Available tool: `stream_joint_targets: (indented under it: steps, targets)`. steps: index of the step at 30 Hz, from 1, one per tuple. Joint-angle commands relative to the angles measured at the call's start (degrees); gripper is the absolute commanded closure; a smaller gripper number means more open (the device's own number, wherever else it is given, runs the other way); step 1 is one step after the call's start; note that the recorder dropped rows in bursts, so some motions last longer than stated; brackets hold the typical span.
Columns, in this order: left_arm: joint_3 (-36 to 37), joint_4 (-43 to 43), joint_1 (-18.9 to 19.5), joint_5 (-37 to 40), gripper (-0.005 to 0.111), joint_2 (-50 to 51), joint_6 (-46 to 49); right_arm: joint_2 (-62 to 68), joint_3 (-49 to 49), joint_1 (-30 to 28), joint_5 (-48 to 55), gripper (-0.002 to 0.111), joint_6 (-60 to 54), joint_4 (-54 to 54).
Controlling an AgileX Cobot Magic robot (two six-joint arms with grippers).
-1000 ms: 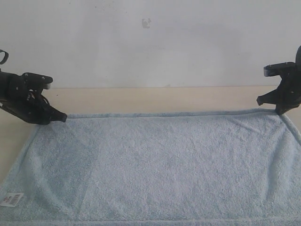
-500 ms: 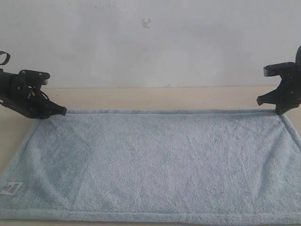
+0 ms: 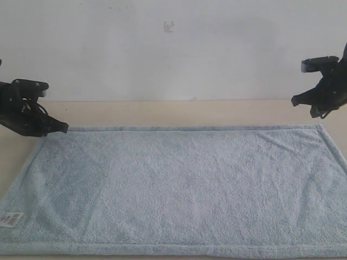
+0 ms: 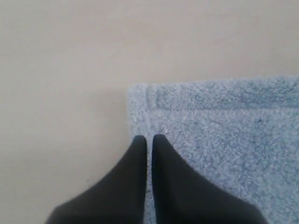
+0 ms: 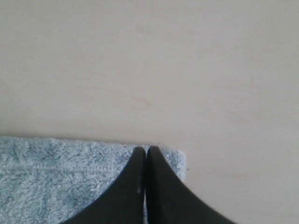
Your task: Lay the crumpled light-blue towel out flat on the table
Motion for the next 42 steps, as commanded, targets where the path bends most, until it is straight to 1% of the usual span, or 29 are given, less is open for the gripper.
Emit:
stream_joint_targets:
  steps: [1, 5, 7, 12, 15, 20, 23, 26, 28, 30, 33, 35, 38, 42]
  targets:
    - [2.1, 0.3, 0.1, -2.0, 0.103, -5.6, -0.8, -3.2, 0.0, -0.1, 1.5, 0.108, -0.5, 0.6]
    - [5.9, 0.4, 0.1, -2.1, 0.103, -10.6, -0.8, -5.2, 1.3, -0.2, 5.6, 0.108, 0.5, 0.6]
    - [9.9, 0.4, 0.1, -3.1, 0.103, -13.7, -0.8, -7.6, 4.9, -0.3, 4.2, 0.108, 0.6, 0.4]
    - [22.4, 0.3, 0.1, -6.2, 0.103, -21.9, -0.8, -18.3, 22.2, -1.1, -4.2, 0.108, 0.9, 1.0]
    - [29.0, 0.0, 0.1, -5.9, 0.103, -27.6, -2.5, -25.4, 34.1, -1.1, -9.2, 0.108, 1.0, 2.1]
    - [37.8, 0.0, 0.1, -1.8, 0.103, -37.2, -3.9, -38.5, 54.7, -1.1, -22.1, 0.108, 1.8, 4.3]
    - [41.1, -0.3, 0.1, 3.6, 0.103, -41.8, -5.7, -45.7, 64.6, -1.1, -24.8, 0.108, 2.2, 4.3]
    - [43.2, -2.2, 0.1, 8.5, 0.103, -45.4, -5.6, -50.4, 71.8, -1.1, -26.1, 0.108, 4.5, 4.3]
    - [44.3, -4.5, 0.1, 11.1, 0.103, -46.7, -4.9, -52.6, 75.5, -1.1, -27.3, 0.108, 5.1, 4.3]
    - [45.2, -7.9, 0.0, 12.0, 0.103, -47.1, -2.0, -54.3, 78.1, -1.1, -28.7, 0.108, 6.7, 4.4]
    - [46.8, -16.3, -0.9, 12.2, 0.103, -47.1, 6.7, -56.4, 80.2, -1.1, -28.2, 0.108, 7.2, 4.4]
    - [48.5, -21.6, -2.4, 11.6, 0.103, -46.8, 13.4, -57.9, 81.3, -1.1, -27.2, 0.108, 7.2, 5.1]
    - [50.7, -21.5, -2.8, 8.7, 0.103, -45.2, 13.4, -58.8, 81.4, -0.8, -27.0, 0.108, 7.2, 6.6]
    - [50.8, -19.9, -2.8, 8.7, 0.103, -43.3, 13.3, -61.3, 81.9, 2.0, -27.0, 0.108, 7.1, 7.0]
